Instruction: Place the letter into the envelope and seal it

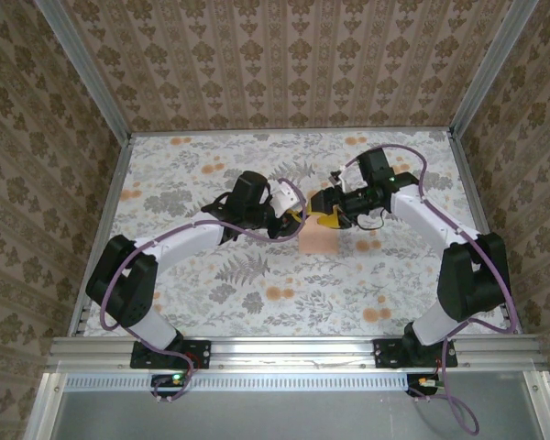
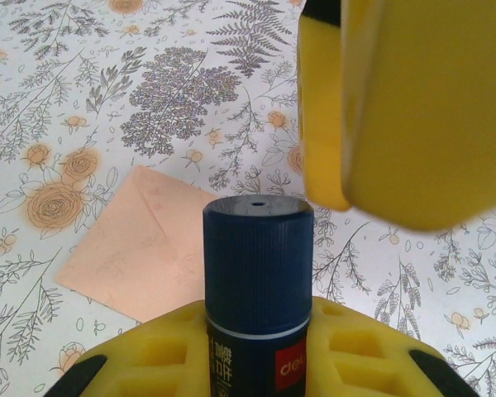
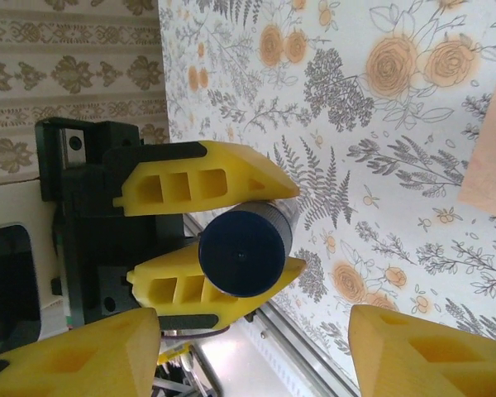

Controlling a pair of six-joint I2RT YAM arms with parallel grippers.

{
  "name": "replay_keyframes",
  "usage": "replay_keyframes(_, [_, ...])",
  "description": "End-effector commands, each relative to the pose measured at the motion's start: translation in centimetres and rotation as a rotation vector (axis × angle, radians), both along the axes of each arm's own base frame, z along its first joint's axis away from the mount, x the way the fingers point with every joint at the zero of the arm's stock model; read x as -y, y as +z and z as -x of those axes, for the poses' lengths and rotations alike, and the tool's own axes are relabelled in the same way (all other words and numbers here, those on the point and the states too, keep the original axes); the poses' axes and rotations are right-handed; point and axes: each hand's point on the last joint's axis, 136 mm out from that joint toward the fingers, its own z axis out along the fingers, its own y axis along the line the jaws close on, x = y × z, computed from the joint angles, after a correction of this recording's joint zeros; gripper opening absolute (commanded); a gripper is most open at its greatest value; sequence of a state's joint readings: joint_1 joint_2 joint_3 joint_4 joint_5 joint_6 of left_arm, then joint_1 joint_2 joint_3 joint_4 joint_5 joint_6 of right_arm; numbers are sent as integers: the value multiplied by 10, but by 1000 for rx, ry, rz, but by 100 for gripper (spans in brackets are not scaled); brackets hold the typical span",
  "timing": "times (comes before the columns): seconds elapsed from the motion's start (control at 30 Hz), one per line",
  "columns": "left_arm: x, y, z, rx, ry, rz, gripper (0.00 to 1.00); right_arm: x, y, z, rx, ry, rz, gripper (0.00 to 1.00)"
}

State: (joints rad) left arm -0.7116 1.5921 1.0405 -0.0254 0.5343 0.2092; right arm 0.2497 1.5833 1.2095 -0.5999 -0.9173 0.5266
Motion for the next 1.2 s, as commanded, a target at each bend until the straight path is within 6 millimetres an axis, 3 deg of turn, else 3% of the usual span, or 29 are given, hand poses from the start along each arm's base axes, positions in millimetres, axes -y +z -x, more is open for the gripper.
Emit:
replay_keyframes(0.0, [-1,0,1,1,2,8,0,6,18,0,25,-3,-24,63])
replay_keyframes(0.2, [-8,2,0,-3,31,16,0,23,22,-4,38,-45,-15,64])
replay_keyframes(0.37, [-27,-4,-21,-187,175,25,0,33,18,-5,38,-66,-2,64])
replay_keyframes(0.53, [-50,-2,-33,-248,339,-43,0,37,12,-5,33,-72,15,64])
replay_keyframes(0.73, [-91,-17,-43,-394,597,-199,0,39,5,-7,31,-79,28,64])
replay_keyframes(0.9, [-113,-25,-44,-473,731,-246,0,41,2,-10,25,-84,32,65])
replay_keyframes(1.17, [-143,-54,-44,-589,900,-381,0,43,-5,-9,16,-88,38,65])
